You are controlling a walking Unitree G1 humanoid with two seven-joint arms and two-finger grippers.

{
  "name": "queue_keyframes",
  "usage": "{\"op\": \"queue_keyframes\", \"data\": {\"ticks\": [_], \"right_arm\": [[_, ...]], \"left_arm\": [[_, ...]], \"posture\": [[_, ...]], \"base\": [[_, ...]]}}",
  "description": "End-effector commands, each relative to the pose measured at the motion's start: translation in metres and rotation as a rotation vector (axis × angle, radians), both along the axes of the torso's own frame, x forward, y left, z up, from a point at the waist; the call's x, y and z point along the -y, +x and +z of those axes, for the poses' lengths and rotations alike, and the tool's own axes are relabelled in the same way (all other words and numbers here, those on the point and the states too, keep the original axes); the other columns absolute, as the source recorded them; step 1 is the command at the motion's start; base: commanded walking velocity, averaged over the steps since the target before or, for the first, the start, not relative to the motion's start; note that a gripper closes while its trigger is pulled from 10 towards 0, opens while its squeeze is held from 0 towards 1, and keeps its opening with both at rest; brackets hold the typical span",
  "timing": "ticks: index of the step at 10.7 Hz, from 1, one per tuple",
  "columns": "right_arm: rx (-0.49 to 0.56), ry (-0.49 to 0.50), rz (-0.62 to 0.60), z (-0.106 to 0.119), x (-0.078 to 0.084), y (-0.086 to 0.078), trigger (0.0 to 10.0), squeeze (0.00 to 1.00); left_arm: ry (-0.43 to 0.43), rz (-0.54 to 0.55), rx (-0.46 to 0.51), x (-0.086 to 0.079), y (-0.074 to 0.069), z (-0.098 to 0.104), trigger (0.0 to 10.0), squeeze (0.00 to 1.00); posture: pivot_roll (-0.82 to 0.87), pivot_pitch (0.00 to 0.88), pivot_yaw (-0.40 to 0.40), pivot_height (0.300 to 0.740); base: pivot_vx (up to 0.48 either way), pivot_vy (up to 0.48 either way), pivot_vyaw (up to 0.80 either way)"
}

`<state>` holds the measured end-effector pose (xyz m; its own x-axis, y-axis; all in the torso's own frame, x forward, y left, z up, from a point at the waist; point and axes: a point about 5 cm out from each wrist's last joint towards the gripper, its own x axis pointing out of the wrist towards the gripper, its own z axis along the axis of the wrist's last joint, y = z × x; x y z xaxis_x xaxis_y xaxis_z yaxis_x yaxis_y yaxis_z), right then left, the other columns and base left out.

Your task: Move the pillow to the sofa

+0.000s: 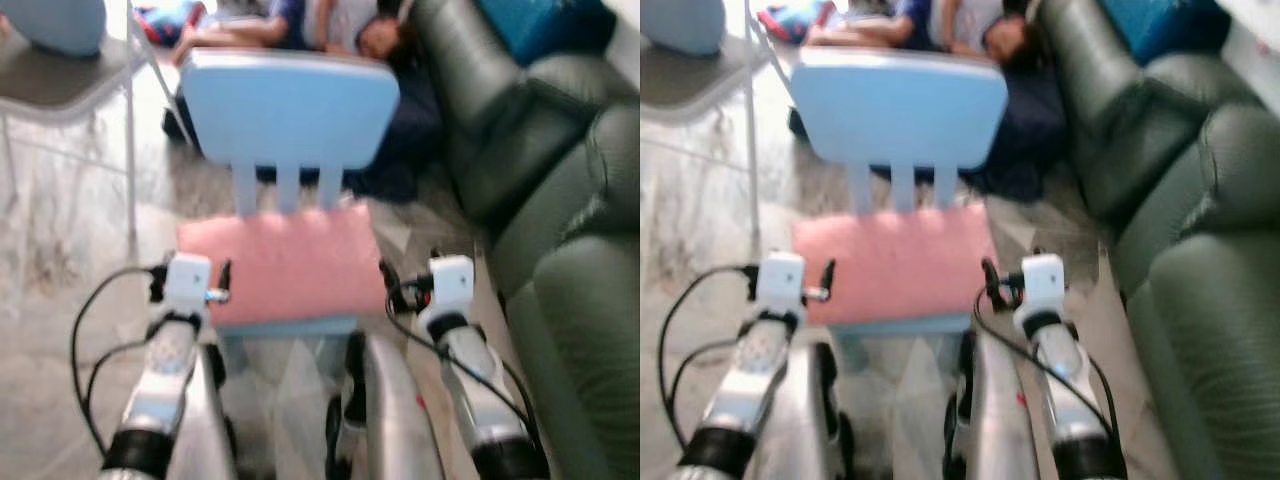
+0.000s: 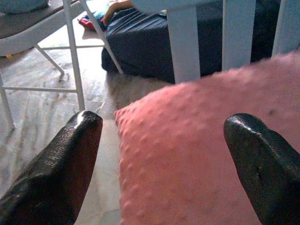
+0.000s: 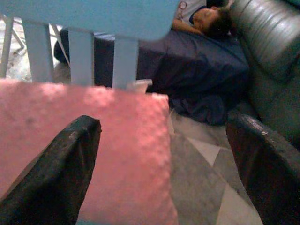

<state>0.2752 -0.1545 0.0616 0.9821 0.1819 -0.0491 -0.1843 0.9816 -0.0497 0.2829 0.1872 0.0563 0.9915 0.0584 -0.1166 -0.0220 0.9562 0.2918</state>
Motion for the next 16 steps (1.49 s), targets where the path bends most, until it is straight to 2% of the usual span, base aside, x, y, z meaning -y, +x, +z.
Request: {"op": "queue_keyframes", "data": {"ticks": [1,2,4,6,7,8,9,10,11,12,13,15,16], "right_arm": [[-0.007,0.002,-0.015,-0.001,0.004,-0.001,10.0,0.0],[-0.013,-0.01,-0.003,-0.002,0.003,0.0,10.0,0.0],[-0.016,-0.013,0.009,-0.002,0.003,0.001,10.0,0.0],[-0.009,-0.018,0.019,0.0,0.002,0.003,10.0,0.0],[-0.005,-0.017,0.032,0.004,0.001,0.009,10.0,0.0],[0.002,-0.003,0.055,0.009,-0.002,0.013,10.0,0.55],[0.014,0.018,0.08,0.015,-0.006,0.019,10.0,1.0],[0.036,0.025,0.1,0.024,-0.011,0.026,10.0,1.0],[0.044,0.026,0.115,0.032,-0.013,0.038,10.0,0.61],[0.051,0.017,0.131,0.036,-0.015,0.045,10.0,0.1],[0.063,0.024,0.169,0.043,-0.021,0.051,10.0,0.0],[0.082,0.035,0.297,0.06,-0.042,0.068,10.0,0.0],[0.087,0.051,0.329,0.068,-0.05,0.075,10.0,0.0]], "left_arm": [[0.029,-0.002,0.004,-0.002,0.001,0.0,10.0,0.0],[0.099,-0.026,0.034,-0.007,0.003,0.002,10.0,0.0],[0.082,0.015,0.018,-0.021,0.006,0.002,10.0,0.0],[0.022,0.019,0.024,-0.024,0.015,0.009,10.0,0.0],[-0.011,0.055,0.043,-0.03,0.017,0.016,10.0,0.11],[-0.03,0.046,0.064,-0.033,0.018,0.021,10.0,1.0],[0.003,0.07,0.079,-0.039,0.02,0.026,10.0,1.0],[0.009,0.08,0.111,-0.045,0.023,0.037,10.0,1.0],[0.013,0.063,0.166,-0.05,0.029,0.052,10.0,0.0],[0.021,0.117,0.145,-0.059,0.034,0.053,10.0,0.0],[-0.003,0.144,0.163,-0.065,0.04,0.063,10.0,0.0],[-0.053,0.137,0.166,-0.061,0.051,0.072,10.0,0.0],[-0.047,0.127,0.152,-0.056,0.058,0.072,10.0,0.0]], "posture": [[-0.03,0.188,-0.1,0.491],[-0.03,0.189,-0.102,0.491],[-0.02,0.191,-0.1,0.476],[-0.02,0.204,-0.099,0.461],[-0.02,0.244,-0.097,0.461],[-0.02,0.286,-0.102,0.461],[-0.02,0.325,-0.11,0.461],[-0.02,0.353,-0.113,0.461],[-0.01,0.39,-0.116,0.461],[0.0,0.4,-0.116,0.461],[0.01,0.426,-0.114,0.461],[0.02,0.482,-0.124,0.461],[0.02,0.506,-0.126,0.461]], "base": [[0.0,0.0,0.0],[0.0,0.0,0.0],[0.0,0.0,0.0],[0.0,0.0,0.0],[0.0,0.0,0.0],[0.0,0.0,0.0],[0.0,0.0,0.0],[0.0,0.0,0.0],[0.0,0.0,0.0],[0.0,0.0,0.0],[0.0,0.0,0.0],[0.0,0.0,0.0],[0.0,0.0,0.0]]}}
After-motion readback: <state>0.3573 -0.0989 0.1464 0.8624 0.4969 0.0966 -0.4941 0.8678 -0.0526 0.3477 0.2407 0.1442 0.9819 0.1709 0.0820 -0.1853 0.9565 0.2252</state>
